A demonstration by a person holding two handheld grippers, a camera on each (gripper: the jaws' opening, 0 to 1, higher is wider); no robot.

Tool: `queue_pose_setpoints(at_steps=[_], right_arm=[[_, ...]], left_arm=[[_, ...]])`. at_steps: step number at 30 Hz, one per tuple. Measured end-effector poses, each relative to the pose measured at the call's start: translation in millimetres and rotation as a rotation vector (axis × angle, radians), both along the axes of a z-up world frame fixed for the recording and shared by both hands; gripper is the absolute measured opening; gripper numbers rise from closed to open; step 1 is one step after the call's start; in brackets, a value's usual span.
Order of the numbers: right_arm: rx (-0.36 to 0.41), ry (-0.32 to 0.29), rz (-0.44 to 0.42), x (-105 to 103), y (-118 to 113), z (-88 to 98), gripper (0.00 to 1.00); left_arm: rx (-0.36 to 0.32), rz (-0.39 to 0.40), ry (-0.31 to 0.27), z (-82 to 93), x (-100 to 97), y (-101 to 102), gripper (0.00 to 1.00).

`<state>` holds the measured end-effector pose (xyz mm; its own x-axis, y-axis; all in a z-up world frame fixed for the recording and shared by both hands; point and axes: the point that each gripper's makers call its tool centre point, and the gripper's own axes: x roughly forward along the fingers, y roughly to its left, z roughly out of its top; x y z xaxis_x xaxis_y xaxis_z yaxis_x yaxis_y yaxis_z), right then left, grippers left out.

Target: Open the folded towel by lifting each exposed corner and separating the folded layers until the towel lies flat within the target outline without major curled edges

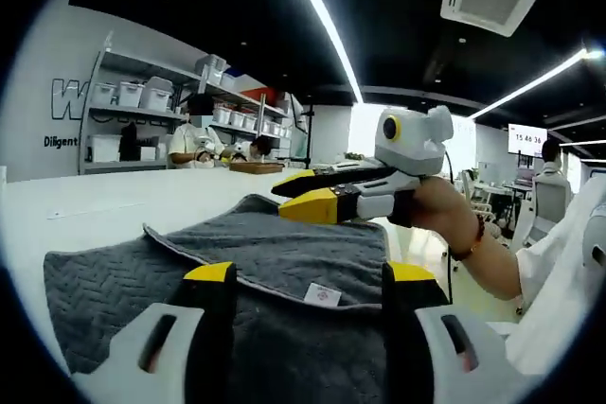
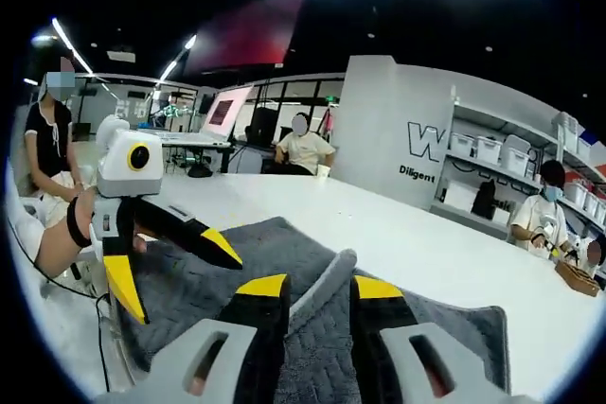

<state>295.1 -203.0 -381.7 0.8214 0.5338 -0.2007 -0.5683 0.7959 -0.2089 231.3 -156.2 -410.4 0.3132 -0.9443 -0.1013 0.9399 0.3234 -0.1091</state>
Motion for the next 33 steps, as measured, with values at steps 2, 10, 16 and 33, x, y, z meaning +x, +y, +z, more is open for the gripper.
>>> queue_pose_setpoints(at_steps=[2,10,16,33], right_arm=[[0.002,-0.002,0.007,1.4,2.0,0.8,0.20],[0.017,0.028,0.023,0.7,7.0,-3.3,0.20],[0.023,0.036,0.029,4.3,9.8,-2.7,0.20],[0.006,0.057,0.028,15.3,11.2,-5.8,0.20]], left_arm=[[0.005,-0.002,-0.001,-2.5,-3.1,-0.1,0.60],[0.018,0.010,-0.005,-7.1,-8.4,-0.2,0.60],[0.009,0.005,-0.016,-3.8,-19.5,-1.9,0.60],[0.065,0.036,-0.065,-8.8,-24.7,3.7,0.58]])
